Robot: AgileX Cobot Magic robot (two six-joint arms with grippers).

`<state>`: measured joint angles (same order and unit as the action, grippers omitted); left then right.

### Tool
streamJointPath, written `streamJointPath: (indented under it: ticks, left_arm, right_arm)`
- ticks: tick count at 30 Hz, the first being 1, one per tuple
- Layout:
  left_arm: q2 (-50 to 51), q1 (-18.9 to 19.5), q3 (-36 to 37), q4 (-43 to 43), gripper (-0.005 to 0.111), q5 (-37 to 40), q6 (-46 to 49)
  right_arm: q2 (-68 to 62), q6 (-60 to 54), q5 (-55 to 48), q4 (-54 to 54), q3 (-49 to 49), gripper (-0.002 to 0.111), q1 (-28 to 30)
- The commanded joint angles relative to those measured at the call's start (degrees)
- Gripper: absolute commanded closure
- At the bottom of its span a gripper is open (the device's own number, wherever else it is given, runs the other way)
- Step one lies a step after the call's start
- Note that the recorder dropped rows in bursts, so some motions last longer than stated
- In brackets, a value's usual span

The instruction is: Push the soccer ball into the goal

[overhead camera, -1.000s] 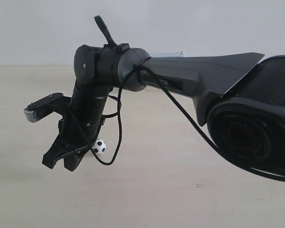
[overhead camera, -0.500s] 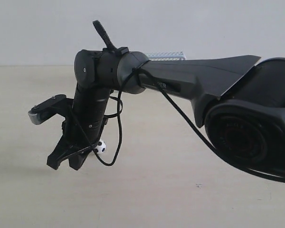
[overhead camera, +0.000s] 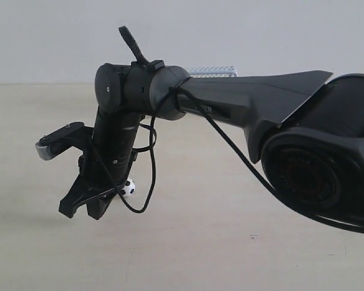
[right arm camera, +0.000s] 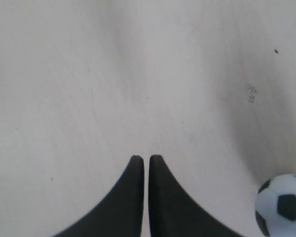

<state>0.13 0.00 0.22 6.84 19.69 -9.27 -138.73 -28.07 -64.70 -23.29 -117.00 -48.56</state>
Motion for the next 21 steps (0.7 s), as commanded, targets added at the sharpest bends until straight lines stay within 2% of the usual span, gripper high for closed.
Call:
streamJointPath:
  ticks: [1,3,5,6,7,8,13,19,21]
  left_arm:
    - [-0.1,0.1,-0.2,0.1,0.1,-0.1,-0.2]
    - [-0.1,0.1,-0.2,0.1,0.1,-0.1,-0.2]
    - [-0.1,0.1,-0.2,0.1,0.1,-0.1,-0.2]
    - [-0.1,0.1,-0.2,0.1,0.1,-0.1,-0.2]
    - [-0.1,0.1,-0.2,0.1,0.1,-0.1,-0.2]
    - [-0.1,0.1,-0.2,0.1,0.1,-0.1,-0.2]
    - [-0.1,0.1,-0.2,0.1,0.1,-0.1,-0.2]
    - [-0.1,0.1,-0.2,0.1,0.1,-0.2,-0.2]
    - [-0.1,0.1,-0.2,0.1,0.1,-0.2,-0.2]
  right_arm:
    - [0.6,-0.4,-0.5,0.3,-0.3,0.108,0.0]
    - [0.2,4.9,1.5,7.1,-0.3,0.108,0.0]
    - [-0.8,16.3,5.4,23.3,-0.3,0.108,0.2]
    - [-1.0,30.0,6.7,41.0,-0.3,0.108,0.2]
    - [-0.8,38.7,5.7,52.7,-0.3,0.108,0.2]
    - [0.4,40.5,4.6,58.2,-0.3,0.108,0.0]
    - [7.3,37.6,7.2,59.2,-0.3,0.108,-4.2]
    - [9.8,34.0,-2.5,58.8,0.2,0.108,-6.2]
    - [10.9,33.5,-2.9,57.4,2.5,0.108,-6.4]
